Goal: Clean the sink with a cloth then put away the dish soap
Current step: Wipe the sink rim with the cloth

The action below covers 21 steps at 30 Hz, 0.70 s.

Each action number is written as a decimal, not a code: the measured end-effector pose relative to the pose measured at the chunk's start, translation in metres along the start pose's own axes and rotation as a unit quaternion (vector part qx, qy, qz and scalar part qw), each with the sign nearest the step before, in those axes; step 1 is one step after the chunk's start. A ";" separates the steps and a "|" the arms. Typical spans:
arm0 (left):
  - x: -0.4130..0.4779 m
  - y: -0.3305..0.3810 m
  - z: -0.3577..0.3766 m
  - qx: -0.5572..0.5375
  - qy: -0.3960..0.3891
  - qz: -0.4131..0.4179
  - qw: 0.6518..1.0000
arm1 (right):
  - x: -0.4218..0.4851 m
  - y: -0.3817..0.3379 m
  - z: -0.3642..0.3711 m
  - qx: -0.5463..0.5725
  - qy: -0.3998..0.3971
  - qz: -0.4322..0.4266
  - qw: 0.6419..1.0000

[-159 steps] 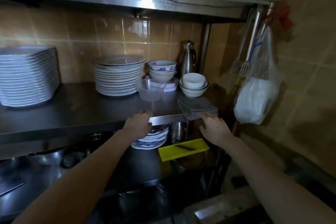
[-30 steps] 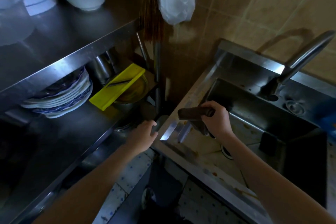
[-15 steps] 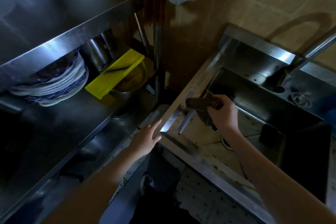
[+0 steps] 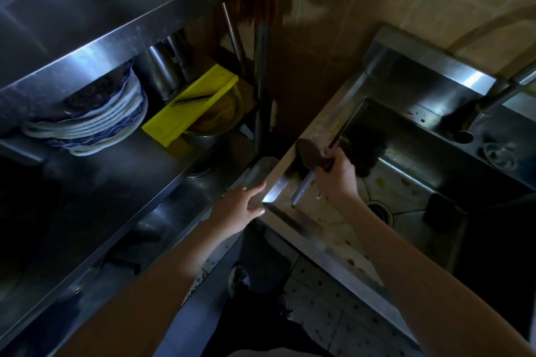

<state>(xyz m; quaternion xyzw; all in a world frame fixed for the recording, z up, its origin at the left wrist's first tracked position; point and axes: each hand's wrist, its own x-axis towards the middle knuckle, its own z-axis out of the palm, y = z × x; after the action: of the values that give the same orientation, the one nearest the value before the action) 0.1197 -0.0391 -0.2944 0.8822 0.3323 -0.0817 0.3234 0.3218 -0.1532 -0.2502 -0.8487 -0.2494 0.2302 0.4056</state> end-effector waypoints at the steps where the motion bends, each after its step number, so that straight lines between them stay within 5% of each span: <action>1: 0.000 0.000 0.000 -0.003 -0.003 -0.002 1.000 | -0.003 0.003 0.007 -0.010 -0.021 -0.001 1.000; 7: 0.000 0.002 0.000 0.009 -0.008 -0.002 1.000 | -0.019 0.019 0.033 -0.120 -0.125 -0.029 0.984; 21: 0.003 0.005 -0.001 -0.023 -0.002 0.017 1.000 | -0.026 0.026 0.043 -0.142 -0.150 -0.055 0.977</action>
<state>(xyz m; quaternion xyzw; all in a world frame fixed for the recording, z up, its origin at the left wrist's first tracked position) 0.1251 -0.0394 -0.2925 0.8799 0.3189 -0.0702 0.3452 0.2830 -0.1585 -0.2904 -0.8382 -0.3840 0.2946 0.2513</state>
